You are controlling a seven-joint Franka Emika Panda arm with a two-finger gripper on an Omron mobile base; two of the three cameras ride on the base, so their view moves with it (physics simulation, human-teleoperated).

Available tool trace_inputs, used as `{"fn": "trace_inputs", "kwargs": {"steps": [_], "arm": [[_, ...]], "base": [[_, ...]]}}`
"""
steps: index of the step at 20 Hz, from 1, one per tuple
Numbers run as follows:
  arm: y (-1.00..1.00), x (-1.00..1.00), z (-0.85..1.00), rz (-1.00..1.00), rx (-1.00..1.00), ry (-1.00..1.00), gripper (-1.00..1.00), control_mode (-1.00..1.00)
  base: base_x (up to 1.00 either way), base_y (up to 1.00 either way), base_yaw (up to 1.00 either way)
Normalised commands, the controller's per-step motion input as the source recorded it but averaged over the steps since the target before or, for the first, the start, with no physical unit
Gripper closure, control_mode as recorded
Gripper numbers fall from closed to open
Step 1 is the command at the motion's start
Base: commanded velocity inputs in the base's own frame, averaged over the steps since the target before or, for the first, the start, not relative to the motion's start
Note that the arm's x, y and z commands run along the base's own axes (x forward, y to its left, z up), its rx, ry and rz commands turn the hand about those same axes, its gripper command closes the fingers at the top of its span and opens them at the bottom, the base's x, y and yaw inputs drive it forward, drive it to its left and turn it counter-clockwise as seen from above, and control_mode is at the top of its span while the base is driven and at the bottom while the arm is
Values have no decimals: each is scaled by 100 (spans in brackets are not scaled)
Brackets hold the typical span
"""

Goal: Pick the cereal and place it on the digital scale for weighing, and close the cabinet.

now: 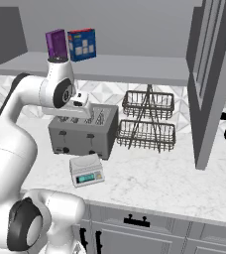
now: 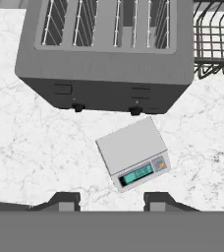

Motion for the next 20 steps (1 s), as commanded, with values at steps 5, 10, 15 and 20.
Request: {"fn": "trace_inputs", "kwargs": {"steps": [5,10,15,20], "arm": [[0,-25,0,0,0,-8,-100,-100],[13,-48,10,0,0,-25,-100,-100],[18,-33,53,0,0,-25,-100,-100],[20,-13,51,0,0,-27,-100,-100]], "base": [[0,0,0],[0,0,0],[0,0,0],[0,0,0]]}}
